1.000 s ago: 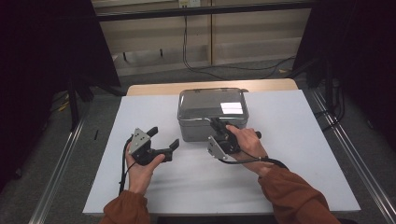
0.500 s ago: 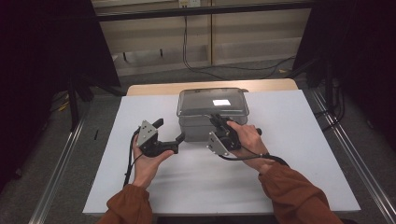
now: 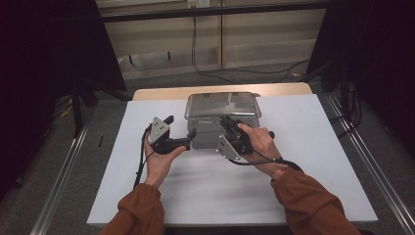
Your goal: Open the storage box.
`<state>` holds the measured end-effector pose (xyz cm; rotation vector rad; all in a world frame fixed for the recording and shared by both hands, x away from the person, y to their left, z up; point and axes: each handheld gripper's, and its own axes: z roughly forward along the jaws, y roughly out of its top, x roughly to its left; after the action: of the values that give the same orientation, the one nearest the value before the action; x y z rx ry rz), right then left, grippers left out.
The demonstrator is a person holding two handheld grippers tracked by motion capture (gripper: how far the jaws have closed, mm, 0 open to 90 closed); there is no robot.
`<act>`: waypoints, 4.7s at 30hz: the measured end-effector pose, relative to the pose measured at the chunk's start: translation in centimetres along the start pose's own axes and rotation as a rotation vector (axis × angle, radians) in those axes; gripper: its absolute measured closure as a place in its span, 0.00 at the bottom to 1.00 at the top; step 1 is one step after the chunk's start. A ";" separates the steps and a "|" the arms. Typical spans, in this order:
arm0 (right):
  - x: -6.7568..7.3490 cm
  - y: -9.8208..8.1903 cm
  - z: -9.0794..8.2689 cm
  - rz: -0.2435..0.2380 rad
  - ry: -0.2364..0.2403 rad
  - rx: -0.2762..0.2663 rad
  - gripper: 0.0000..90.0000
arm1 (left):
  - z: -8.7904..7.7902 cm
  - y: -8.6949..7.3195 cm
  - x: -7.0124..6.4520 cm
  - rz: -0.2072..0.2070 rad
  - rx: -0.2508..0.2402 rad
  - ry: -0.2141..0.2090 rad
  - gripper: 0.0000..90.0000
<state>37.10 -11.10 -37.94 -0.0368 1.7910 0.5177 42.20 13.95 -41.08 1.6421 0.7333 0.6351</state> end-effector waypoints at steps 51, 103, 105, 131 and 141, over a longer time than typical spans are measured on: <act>-0.1 -3.4 -0.7 0.423 0.022 -0.057 0.30 | 2.6 1.2 -1.1 0.093 -0.029 -0.037 0.21; -2.4 -11.3 -0.8 0.967 0.135 -0.084 0.37 | 2.8 1.4 -0.5 0.093 -0.039 -0.030 0.26; -2.5 -11.3 -0.7 0.965 0.123 -0.087 0.38 | 2.8 1.7 -0.5 0.095 -0.045 -0.028 0.26; -3.5 -11.7 0.5 1.023 0.107 -0.125 0.39 | 4.1 1.9 0.6 0.092 -0.055 -0.033 0.32; -3.9 -12.3 0.9 1.049 0.105 -0.133 0.41 | 4.9 2.3 1.0 0.086 -0.069 -0.037 0.39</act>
<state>42.57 -22.78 -38.49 0.8316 1.7734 1.3859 46.78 11.24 -39.68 1.6245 0.6098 0.6819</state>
